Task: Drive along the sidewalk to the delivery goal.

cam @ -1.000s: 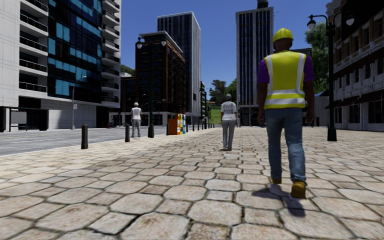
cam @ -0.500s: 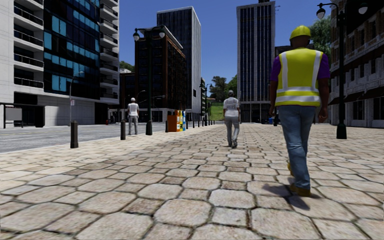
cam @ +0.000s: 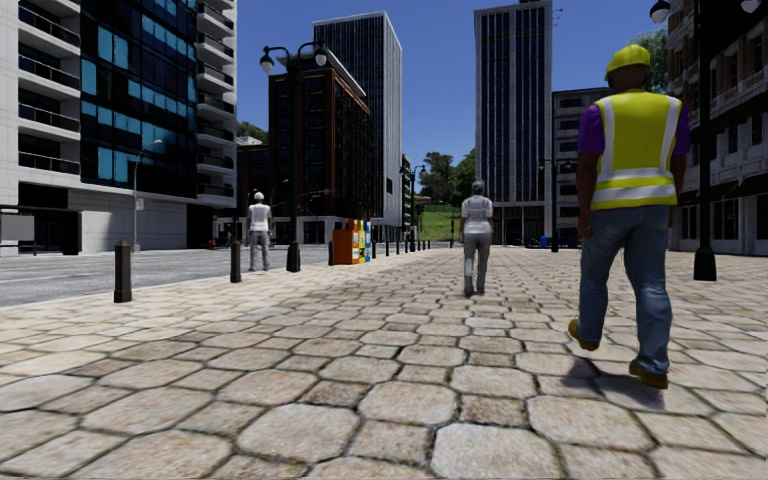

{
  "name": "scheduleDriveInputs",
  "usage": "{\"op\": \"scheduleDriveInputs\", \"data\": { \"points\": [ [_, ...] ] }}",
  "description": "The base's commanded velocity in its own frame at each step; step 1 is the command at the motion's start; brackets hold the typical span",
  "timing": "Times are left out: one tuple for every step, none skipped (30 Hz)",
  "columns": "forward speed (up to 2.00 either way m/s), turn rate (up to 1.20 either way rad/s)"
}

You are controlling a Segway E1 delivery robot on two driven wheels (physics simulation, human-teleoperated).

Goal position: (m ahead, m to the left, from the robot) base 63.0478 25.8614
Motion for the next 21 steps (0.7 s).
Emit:
{"op": "scheduleDriveInputs", "data": {
  "points": [
    [1.08,0.15],
    [1.08,0.15],
    [1.09,0.15],
    [1.09,0.15],
    [1.09,0.15],
    [1.09,0.15],
    [1.09,0.15],
    [1.17,0.15],
    [1.31,0.15],
    [1.31,0.15],
    [1.4,0.15],
    [1.42,0.15],
    [1.43,0.15],
    [1.43,0.15],
    [1.43,0.15],
    [1.43,0.15],
    [1.43,0.22],
    [1.43,0.28],
    [1.43,0.28],
    [1.44,0.32],
    [1.44,0.35]
  ]
}}
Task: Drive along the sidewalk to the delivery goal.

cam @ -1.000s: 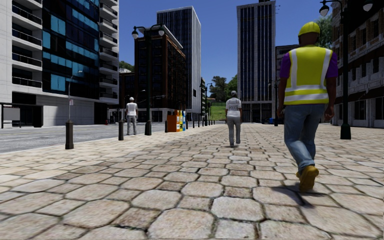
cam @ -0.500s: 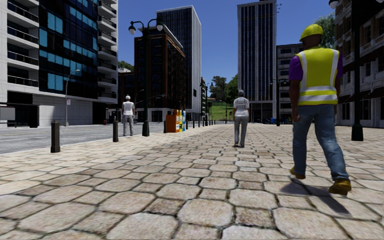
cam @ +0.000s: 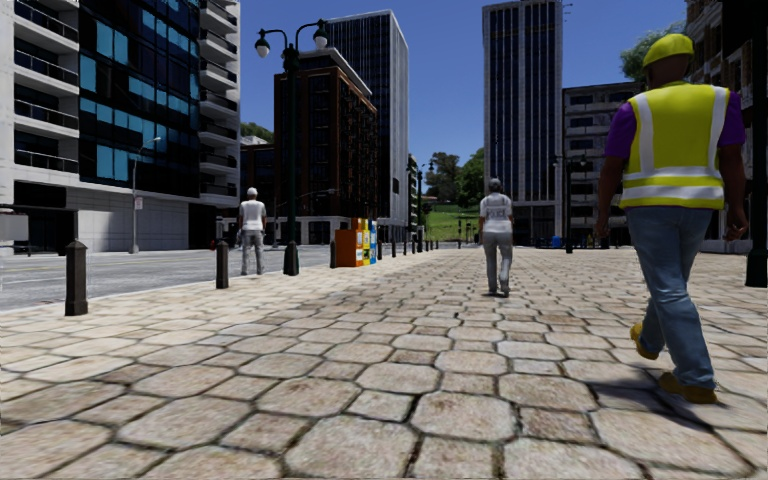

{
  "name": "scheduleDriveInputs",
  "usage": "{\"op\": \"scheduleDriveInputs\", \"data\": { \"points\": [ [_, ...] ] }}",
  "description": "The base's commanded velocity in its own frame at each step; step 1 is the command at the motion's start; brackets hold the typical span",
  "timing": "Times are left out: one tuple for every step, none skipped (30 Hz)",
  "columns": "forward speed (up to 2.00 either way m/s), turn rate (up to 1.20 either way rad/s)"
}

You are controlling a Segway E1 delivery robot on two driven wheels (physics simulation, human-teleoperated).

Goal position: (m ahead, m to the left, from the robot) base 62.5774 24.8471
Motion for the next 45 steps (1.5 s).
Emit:
{"op": "scheduleDriveInputs", "data": {
  "points": [
    [1.44,0.37],
    [1.44,0.37],
    [1.44,0.38],
    [1.44,0.4],
    [1.44,0.4],
    [1.44,0.4],
    [1.44,0.4],
    [1.44,0.41],
    [1.44,0.41],
    [1.44,0.41],
    [1.44,0.41],
    [1.44,0.41],
    [1.47,0.39],
    [1.58,0.37],
    [1.68,0.36],
    [1.73,0.35],
    [1.73,0.35],
    [1.76,0.35],
    [1.78,0.35],
    [1.82,0.35],
    [1.89,0.35],
    [1.89,0.35],
    [1.93,0.35],
    [2.0,0.29],
    [2.0,0.23],
    [2.0,0.18],
    [2.0,0.18],
    [2.0,0.12],
    [2.0,0.0],
    [2.0,0.0],
    [2.0,0.0],
    [2.0,0.0],
    [2.0,0.0],
    [2.0,0.0],
    [2.0,0.0],
    [2.0,0.0],
    [2.0,0.0],
    [2.0,0.0],
    [2.0,0.0],
    [2.0,0.0],
    [2.0,0.0],
    [2.0,0.0],
    [2.0,0.0],
    [2.0,0.0],
    [2.0,0.0]
  ]
}}
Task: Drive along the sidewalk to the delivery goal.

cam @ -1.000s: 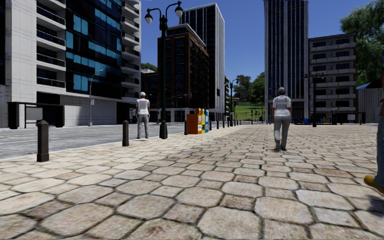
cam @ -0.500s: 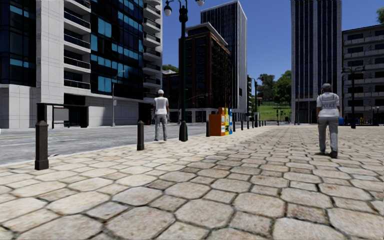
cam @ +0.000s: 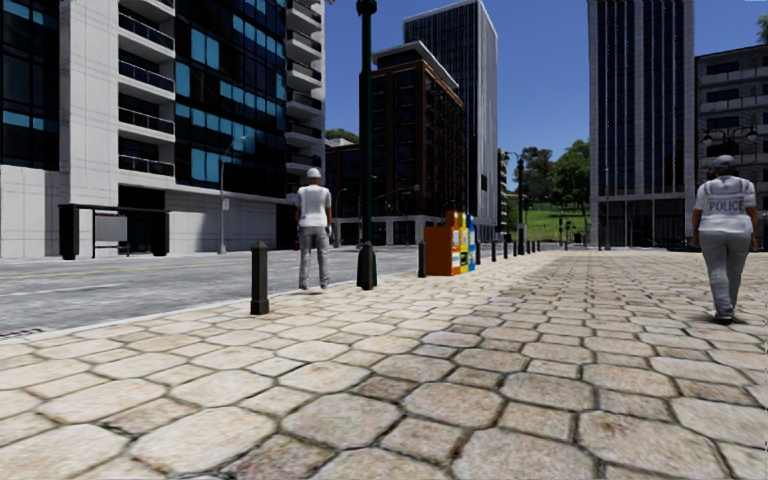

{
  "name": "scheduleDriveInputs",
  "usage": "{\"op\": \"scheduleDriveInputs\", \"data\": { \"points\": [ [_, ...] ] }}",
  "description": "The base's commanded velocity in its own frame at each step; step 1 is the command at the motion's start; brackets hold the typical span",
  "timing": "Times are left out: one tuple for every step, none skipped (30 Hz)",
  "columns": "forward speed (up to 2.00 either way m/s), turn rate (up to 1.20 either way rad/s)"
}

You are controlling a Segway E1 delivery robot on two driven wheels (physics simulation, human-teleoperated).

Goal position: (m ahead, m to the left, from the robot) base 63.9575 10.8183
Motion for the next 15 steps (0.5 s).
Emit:
{"op": "scheduleDriveInputs", "data": {
  "points": [
    [2.0,0.0],
    [2.0,0.0],
    [2.0,0.0],
    [2.0,0.0],
    [2.0,0.0],
    [2.0,-0.06],
    [2.0,-0.11],
    [2.0,-0.17],
    [2.0,-0.17],
    [2.0,-0.2],
    [2.0,-0.22],
    [2.0,-0.25],
    [2.0,-0.25],
    [2.0,-0.3],
    [2.0,-0.33]
  ]
}}
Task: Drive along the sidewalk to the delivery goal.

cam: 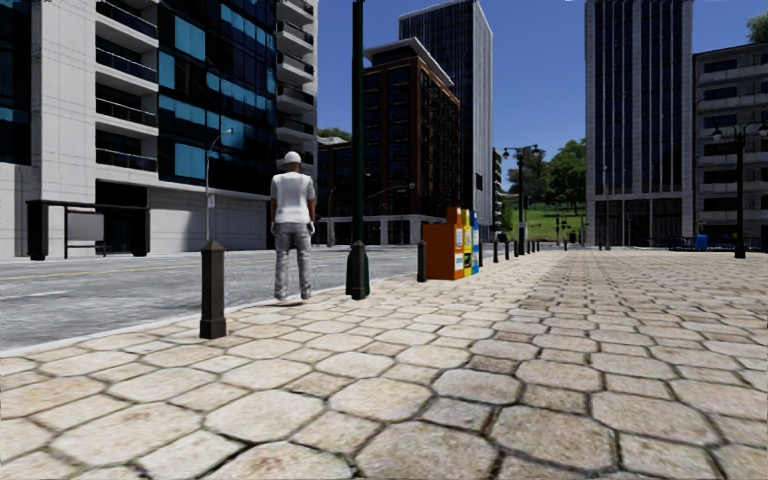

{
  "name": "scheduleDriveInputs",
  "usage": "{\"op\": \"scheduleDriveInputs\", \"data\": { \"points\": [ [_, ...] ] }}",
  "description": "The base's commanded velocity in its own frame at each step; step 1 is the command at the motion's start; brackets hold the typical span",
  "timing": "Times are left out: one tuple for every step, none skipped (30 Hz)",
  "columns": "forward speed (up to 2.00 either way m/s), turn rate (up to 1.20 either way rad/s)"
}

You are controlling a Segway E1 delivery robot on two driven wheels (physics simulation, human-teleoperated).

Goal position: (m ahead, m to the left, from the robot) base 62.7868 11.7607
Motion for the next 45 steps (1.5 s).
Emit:
{"op": "scheduleDriveInputs", "data": {
  "points": [
    [2.0,-0.34],
    [2.0,-0.35],
    [2.0,-0.35],
    [2.0,-0.35],
    [2.0,-0.35],
    [2.0,-0.35],
    [2.0,-0.35],
    [2.0,-0.35],
    [2.0,-0.35],
    [2.0,-0.35],
    [2.0,-0.35],
    [2.0,-0.35],
    [2.0,-0.35],
    [2.0,-0.35],
    [2.0,-0.35],
    [2.0,-0.35],
    [2.0,-0.35],
    [2.0,-0.35],
    [2.0,-0.35],
    [2.0,-0.35],
    [2.0,-0.35],
    [2.0,-0.35],
    [2.0,-0.35],
    [2.0,-0.35],
    [2.0,-0.35],
    [2.0,-0.35],
    [2.0,-0.35],
    [2.0,-0.35],
    [2.0,-0.35],
    [2.0,-0.35],
    [2.0,-0.35],
    [2.0,-0.35],
    [2.0,-0.35],
    [2.0,-0.35],
    [2.0,-0.35],
    [2.0,-0.35],
    [2.0,-0.35],
    [2.0,-0.35],
    [2.0,-0.35],
    [2.0,-0.35],
    [2.0,-0.35],
    [2.0,-0.35],
    [2.0,-0.35],
    [2.0,-0.35],
    [2.0,-0.35]
  ]
}}
